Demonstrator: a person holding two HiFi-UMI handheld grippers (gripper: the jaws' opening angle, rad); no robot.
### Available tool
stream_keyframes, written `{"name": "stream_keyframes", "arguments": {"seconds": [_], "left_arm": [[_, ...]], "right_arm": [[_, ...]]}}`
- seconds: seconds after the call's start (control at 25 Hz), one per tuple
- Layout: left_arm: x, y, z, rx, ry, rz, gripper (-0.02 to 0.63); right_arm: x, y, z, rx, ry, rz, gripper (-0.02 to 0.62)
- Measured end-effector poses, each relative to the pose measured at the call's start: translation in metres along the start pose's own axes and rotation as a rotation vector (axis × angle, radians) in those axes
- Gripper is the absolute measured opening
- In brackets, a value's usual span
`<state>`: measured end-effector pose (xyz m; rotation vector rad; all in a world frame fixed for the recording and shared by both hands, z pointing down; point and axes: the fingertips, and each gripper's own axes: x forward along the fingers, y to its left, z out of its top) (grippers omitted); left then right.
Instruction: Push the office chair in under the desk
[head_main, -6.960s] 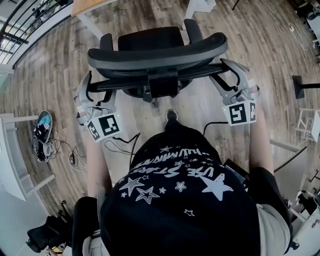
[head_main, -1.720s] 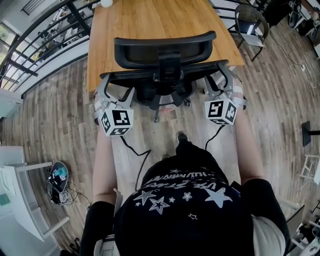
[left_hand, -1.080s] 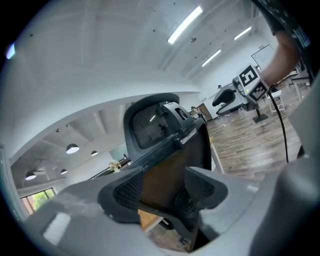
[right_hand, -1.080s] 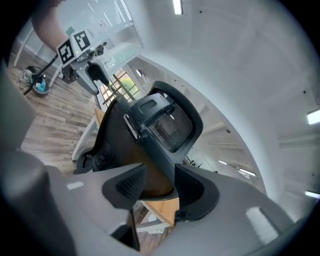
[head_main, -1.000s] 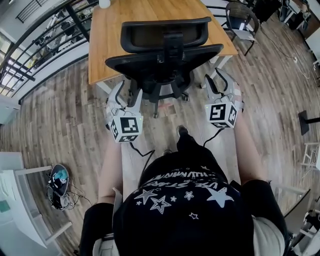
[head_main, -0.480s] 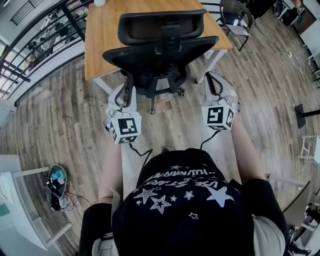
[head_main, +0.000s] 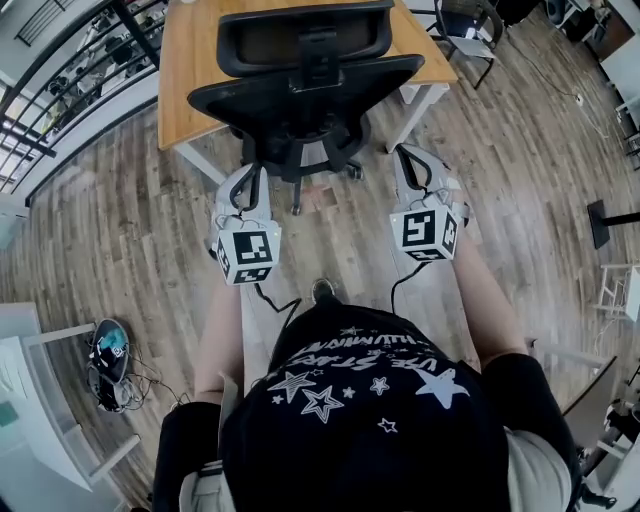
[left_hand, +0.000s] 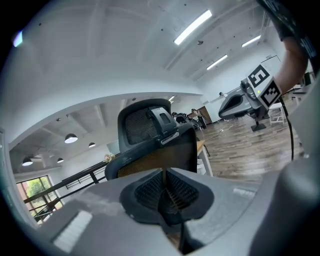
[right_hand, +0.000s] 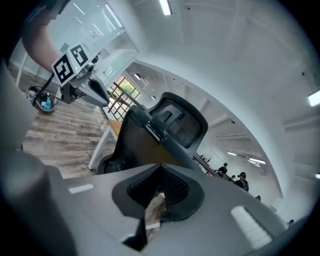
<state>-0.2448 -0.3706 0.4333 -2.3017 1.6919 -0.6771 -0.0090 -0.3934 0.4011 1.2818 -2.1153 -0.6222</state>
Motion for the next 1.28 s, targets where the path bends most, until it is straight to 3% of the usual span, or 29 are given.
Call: {"name": "stream_keyframes", "arguments": {"seconds": [0.32, 0.72, 1.28], "left_arm": [[-0.029, -0.045, 0.01, 0.008, 0.033, 0.002, 0.023], [-0.083, -0.084, 0.014, -0.001, 0.064, 0.028, 0.023], [-0.144, -0.132, 0.044, -0.019, 0.014, 0.032, 0.023]], "right_arm": [[-0.037, -0.001, -0.021, 0.065, -0.016, 0.02, 0.002], [-0.088, 0.017, -0.04, 0.059, -0.02, 0.061, 0.002], [-0.173, 0.011, -0.035, 0.08, -0.063, 0.034, 0.002]]}}
